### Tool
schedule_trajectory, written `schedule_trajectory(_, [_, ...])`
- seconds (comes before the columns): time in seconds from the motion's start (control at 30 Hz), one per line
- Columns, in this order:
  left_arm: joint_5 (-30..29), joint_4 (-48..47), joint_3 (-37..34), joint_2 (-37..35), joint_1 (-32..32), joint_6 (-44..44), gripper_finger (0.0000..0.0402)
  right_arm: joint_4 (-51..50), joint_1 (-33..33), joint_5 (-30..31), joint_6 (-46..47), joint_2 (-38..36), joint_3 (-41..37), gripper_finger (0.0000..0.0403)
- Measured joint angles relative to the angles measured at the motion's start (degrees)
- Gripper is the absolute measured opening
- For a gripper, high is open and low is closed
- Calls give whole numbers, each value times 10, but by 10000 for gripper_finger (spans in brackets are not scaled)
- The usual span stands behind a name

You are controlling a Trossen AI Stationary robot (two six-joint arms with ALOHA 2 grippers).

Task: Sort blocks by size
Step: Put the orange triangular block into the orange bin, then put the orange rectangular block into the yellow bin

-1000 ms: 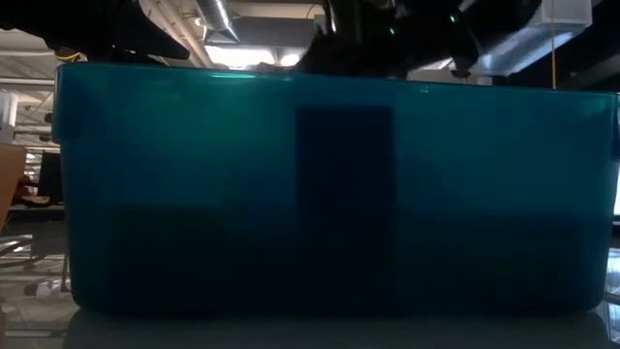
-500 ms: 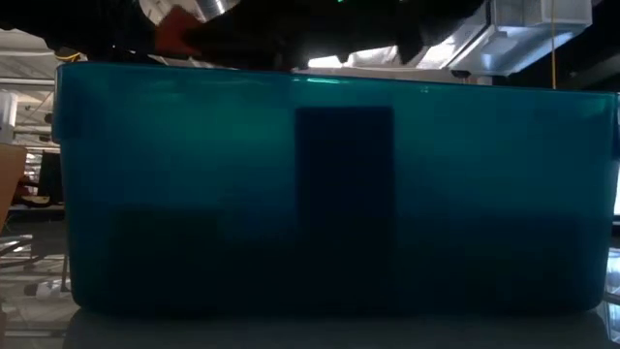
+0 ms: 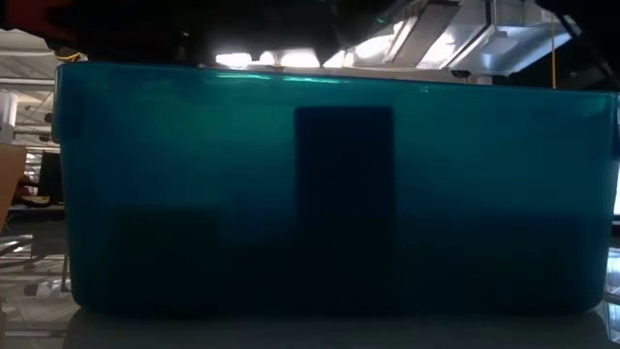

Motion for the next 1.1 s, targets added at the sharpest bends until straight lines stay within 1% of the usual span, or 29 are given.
schedule_trajectory(0.1, [0, 0, 0, 0, 0, -2, 250, -29, 0, -2, -10, 33, 63, 57])
schedule_trajectory(0.17, [0, 1, 0, 0, 0, -2, 250, -28, 0, -2, -15, 58, 101, 57])
schedule_trajectory(0.3, [0, 0, 0, 0, 0, -3, 250, -38, 0, -2, -16, 96, 154, 57])
schedule_trajectory(0.47, [0, -1, 0, 0, 0, 4, 250, -29, 0, -2, -39, 112, 172, 57])
schedule_trajectory(0.57, [0, -1, 0, 0, 0, 1, 250, -25, 4, 17, -53, 113, 173, 58])
schedule_trajectory(0.67, [0, 0, 0, 0, 0, 1, 250, -25, 9, 22, -66, 113, 173, 63])
schedule_trajectory(0.77, [0, 0, 0, 0, 0, 0, 250, -26, 12, 22, -73, 113, 173, 80])
schedule_trajectory(1.0, [0, 1, 0, 0, 0, -6, 250, -31, 11, 23, -76, 113, 173, 158])
schedule_trajectory(1.1, [0, 1, 0, 0, 0, -13, 250, -48, 11, 23, -78, 113, 173, 181])
